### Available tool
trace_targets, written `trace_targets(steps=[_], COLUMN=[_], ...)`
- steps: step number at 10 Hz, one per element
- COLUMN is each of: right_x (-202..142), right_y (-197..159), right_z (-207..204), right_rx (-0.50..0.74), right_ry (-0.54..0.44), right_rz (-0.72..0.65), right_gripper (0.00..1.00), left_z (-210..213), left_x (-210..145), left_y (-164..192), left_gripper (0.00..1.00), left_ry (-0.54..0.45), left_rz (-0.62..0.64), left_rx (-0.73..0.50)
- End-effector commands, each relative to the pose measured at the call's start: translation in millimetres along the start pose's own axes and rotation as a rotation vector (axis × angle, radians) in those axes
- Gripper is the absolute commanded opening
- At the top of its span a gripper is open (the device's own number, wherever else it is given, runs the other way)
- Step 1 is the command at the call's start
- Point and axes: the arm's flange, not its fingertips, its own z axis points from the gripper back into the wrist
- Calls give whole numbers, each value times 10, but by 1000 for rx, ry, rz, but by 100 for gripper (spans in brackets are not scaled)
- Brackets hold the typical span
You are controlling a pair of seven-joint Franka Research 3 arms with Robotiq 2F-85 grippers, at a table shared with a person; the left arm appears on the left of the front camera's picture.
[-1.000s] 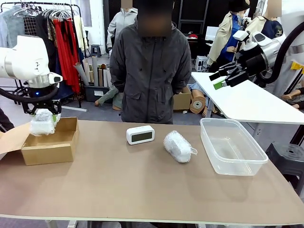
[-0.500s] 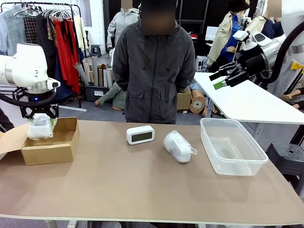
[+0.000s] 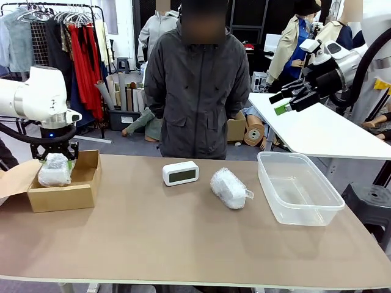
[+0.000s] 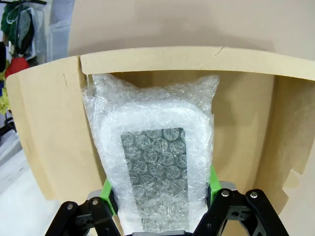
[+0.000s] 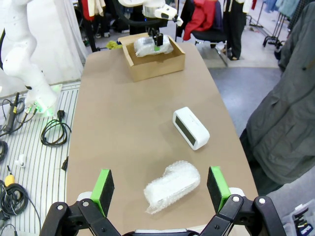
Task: Separate and place wrapped and unwrapped clocks.
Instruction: If the picked Digital clock is wrapped, place it in the Package Box ; if not, place it in the Organizing box.
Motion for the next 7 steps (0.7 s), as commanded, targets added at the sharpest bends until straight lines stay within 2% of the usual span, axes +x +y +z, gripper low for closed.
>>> trace_targets(steps=[1, 7], right_x=[7, 7], right_y=[5, 5], right_z=[9, 9], right_rx=[2, 2], right_ry=[-2, -2], right_rz=[2, 2], right_gripper=[100, 100], left_z=[-75, -257], left_x=[-28, -56], left_y=[-17, -101], left_gripper=[0, 0], left_ry=[-19, 5], left_rz=[2, -23], left_rx=[34, 61])
